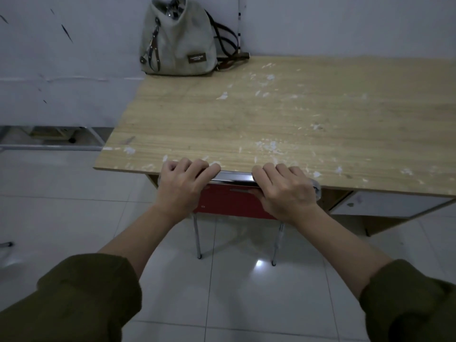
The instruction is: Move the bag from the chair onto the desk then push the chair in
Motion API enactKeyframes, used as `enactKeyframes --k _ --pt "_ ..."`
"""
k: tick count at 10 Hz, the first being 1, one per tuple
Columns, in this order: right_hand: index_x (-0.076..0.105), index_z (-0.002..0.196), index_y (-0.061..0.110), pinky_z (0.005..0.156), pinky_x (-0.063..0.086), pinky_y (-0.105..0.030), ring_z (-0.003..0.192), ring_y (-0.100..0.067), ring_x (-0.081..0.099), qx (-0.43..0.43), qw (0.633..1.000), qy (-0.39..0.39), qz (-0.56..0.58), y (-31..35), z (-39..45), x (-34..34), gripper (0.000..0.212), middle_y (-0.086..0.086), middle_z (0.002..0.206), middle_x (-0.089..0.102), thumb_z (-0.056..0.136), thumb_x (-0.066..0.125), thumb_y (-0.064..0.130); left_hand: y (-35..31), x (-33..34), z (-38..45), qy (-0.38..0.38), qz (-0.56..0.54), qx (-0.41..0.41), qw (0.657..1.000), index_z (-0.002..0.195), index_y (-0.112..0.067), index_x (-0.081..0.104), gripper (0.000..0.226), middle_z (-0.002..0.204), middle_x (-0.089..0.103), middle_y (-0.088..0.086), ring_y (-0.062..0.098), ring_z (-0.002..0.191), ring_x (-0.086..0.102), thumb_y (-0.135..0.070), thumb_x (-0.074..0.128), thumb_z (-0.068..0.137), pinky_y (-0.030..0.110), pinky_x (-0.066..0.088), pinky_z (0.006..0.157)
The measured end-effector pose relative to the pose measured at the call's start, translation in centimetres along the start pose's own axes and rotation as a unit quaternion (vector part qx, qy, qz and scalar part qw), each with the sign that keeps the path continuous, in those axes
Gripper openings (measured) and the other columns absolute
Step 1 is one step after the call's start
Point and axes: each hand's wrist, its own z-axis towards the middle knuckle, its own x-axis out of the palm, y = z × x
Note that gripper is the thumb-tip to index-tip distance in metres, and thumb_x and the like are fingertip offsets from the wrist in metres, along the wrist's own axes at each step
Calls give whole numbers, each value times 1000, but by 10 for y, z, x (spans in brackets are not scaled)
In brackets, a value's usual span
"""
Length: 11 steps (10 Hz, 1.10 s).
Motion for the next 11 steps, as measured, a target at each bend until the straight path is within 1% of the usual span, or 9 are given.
enactKeyframes --k 1,2,3,4,7,8,9,10,11 --pt "59 86 13 45 38 -29 54 -22 55 8 999 24 22 0 0 -3 24 -2 67 62 75 68 32 -2 -4 -1 33 -17 -16 999 100 -25 53 39 84 68 -1 22 67 57 -11 70 68 31 26 66" --pt "57 88 14 50 43 -29 61 -25 59 21 993 76 87 -1 4 -10 30 -4 72 64 67 73 29 -18 -14 -4 89 -73 -125 985 106 -21 48 39 96 65 10 26 89 48 -23 56 68 37 30 82" --pt "55 94 14 59 45 -32 69 -28 60 34 985 117 126 -9 -5 -19 39 -6 79 65 61 76 15 -37 -26 -6 155 -138 -228 951 114 -20 46 48 113 57 15 26 115 33 -34 55 69 61 23 103" --pt "51 95 12 60 47 -38 71 -33 58 123 972 139 143 -21 -21 -24 45 -12 81 63 60 80 11 -38 -36 0 224 -177 -243 927 126 -20 43 54 132 46 14 30 136 22 -34 58 76 65 4 108" --pt "51 93 10 58 43 -40 73 -37 57 134 948 222 184 -27 -17 -31 49 -16 83 60 55 83 7 -28 -59 13 350 -190 -220 891 142 -24 22 72 151 22 4 25 144 3 -41 58 82 57 -3 113" --pt "54 105 10 72 38 -38 92 -33 53 145 925 274 220 -31 -11 -39 43 -13 99 58 71 75 25 -24 -67 20 377 -185 -196 886 142 -24 22 79 150 26 4 24 142 13 -52 58 78 56 4 114" --pt "55 107 15 77 44 -38 91 -25 53 152 882 341 288 -43 5 -51 45 -5 97 56 79 62 49 -15 -71 28 415 -196 -170 872 142 -25 24 80 149 31 2 24 139 22 -62 53 77 53 8 115" --pt "57 110 16 79 49 -34 90 -20 57 150 825 409 360 -58 36 -61 44 -4 102 61 82 58 50 6 -71 45 481 -257 -126 829 143 -23 25 79 151 32 3 24 138 27 -62 50 79 51 11 117" --pt "54 117 17 79 49 -31 96 -18 58 151 819 421 360 -68 74 -58 49 -4 111 61 82 57 51 28 -69 75 505 -325 -78 796 143 -19 26 78 151 31 2 19 136 31 -54 56 81 34 25 113"
